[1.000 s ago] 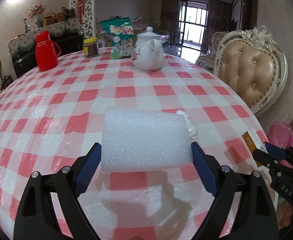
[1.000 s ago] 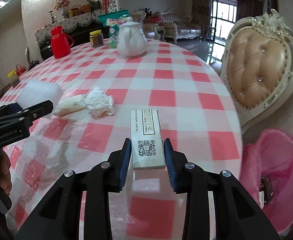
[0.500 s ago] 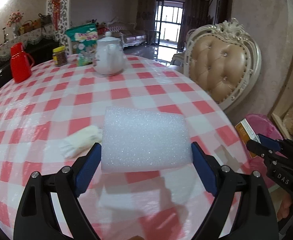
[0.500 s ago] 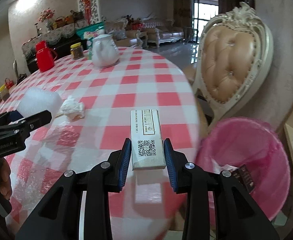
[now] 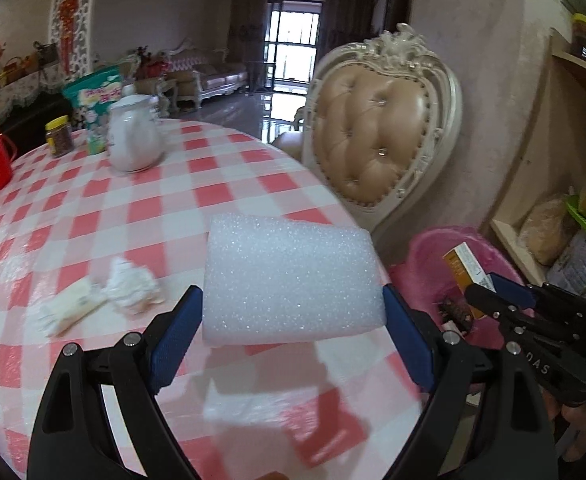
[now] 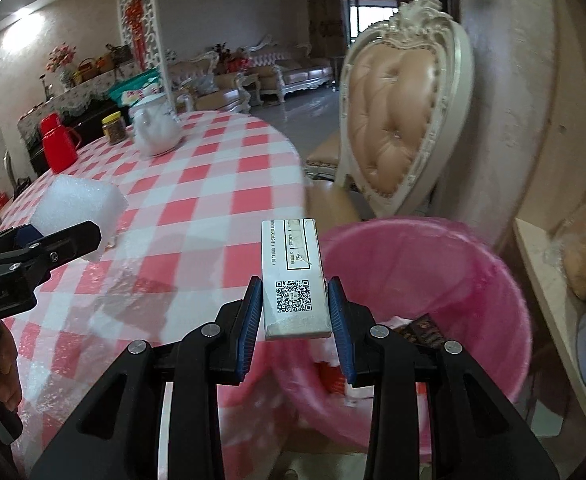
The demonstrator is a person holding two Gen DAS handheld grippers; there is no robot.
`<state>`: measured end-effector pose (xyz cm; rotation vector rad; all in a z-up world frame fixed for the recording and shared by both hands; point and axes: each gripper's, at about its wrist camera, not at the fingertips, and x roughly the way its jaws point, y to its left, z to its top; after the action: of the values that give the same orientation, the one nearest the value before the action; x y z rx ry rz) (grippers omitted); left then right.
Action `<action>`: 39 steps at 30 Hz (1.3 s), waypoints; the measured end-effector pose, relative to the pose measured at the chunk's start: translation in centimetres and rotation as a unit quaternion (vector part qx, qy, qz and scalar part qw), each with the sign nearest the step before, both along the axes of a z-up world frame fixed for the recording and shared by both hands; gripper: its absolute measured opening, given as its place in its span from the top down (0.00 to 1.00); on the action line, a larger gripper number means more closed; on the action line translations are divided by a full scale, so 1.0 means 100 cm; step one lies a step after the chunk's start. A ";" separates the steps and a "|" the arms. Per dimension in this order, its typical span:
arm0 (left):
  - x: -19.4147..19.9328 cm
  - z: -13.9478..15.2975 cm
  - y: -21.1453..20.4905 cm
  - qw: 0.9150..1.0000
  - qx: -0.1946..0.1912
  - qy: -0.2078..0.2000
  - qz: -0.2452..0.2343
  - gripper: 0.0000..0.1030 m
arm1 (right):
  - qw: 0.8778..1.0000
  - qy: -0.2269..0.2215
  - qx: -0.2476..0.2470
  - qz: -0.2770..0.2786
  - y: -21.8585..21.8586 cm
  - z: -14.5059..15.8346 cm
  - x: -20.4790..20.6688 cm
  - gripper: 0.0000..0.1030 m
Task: Collect trash
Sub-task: 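Carry foam block and QR-code box to the pink bin and open both tools, then move both tools back over the remaining table trash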
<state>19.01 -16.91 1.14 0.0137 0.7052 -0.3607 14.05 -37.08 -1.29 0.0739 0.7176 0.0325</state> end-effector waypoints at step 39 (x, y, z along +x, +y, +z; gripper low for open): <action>0.031 -0.003 -0.157 0.991 -0.037 0.038 -0.120 0.17 | 0.995 0.012 0.006 -0.100 -0.117 -0.019 -0.008 0.64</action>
<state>22.10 -32.63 0.87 0.0142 0.7679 -0.6212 13.28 -48.79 -3.19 0.1579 0.7313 -0.1558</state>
